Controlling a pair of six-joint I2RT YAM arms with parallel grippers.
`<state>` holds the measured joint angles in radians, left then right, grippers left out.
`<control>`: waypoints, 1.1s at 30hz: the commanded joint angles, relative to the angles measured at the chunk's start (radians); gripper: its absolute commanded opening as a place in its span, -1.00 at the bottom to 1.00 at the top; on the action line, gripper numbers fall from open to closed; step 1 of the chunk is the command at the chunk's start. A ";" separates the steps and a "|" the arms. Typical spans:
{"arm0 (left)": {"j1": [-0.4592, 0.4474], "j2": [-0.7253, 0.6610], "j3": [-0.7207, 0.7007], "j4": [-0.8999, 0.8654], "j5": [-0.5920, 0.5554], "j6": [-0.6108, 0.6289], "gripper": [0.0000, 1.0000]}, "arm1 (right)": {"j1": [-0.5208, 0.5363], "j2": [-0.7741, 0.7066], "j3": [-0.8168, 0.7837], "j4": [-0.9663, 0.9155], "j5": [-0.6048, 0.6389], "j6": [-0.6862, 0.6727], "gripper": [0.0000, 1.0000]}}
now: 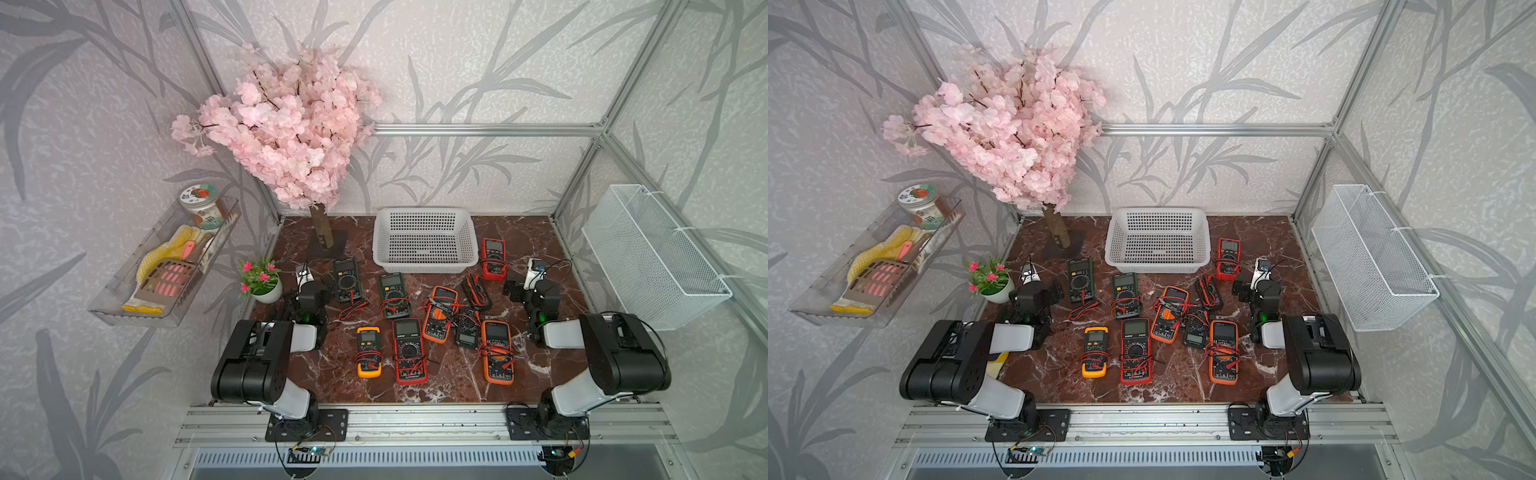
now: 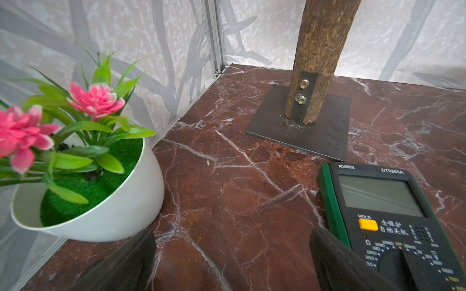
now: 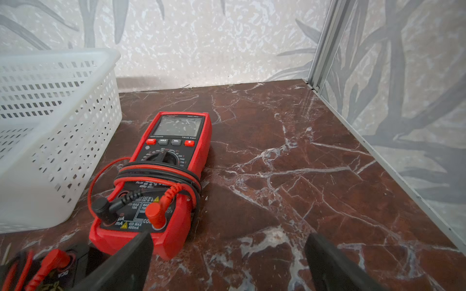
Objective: Put the multimeter into the basket
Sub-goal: Pick up the multimeter from the center of the board.
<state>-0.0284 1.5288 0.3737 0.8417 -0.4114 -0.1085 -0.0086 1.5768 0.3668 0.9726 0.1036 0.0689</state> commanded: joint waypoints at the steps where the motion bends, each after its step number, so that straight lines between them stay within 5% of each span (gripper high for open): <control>1: 0.004 -0.004 0.020 0.007 0.003 -0.007 1.00 | 0.002 0.006 -0.001 0.002 0.003 -0.013 0.99; 15: 0.014 -0.009 0.020 0.000 0.031 -0.010 1.00 | 0.002 0.005 -0.002 0.006 0.004 -0.011 0.99; 20: 0.016 -0.018 0.032 -0.023 0.061 0.005 1.00 | 0.002 -0.061 -0.048 0.023 0.137 0.047 0.99; 23: 0.016 -0.062 0.088 -0.160 0.055 0.004 1.00 | 0.005 -0.081 -0.083 0.083 0.121 0.021 0.99; 29: -0.001 -0.161 0.191 -0.417 0.103 0.039 1.00 | 0.006 -0.281 -0.024 -0.172 0.112 0.023 0.99; 33: -0.044 -0.215 0.257 -0.573 0.098 0.008 1.00 | 0.004 -0.444 0.014 -0.324 0.111 0.222 0.99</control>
<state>-0.0433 1.3495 0.5865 0.4458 -0.3267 -0.0948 -0.0074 1.2247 0.3325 0.7914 0.2089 0.1436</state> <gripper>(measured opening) 0.999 0.993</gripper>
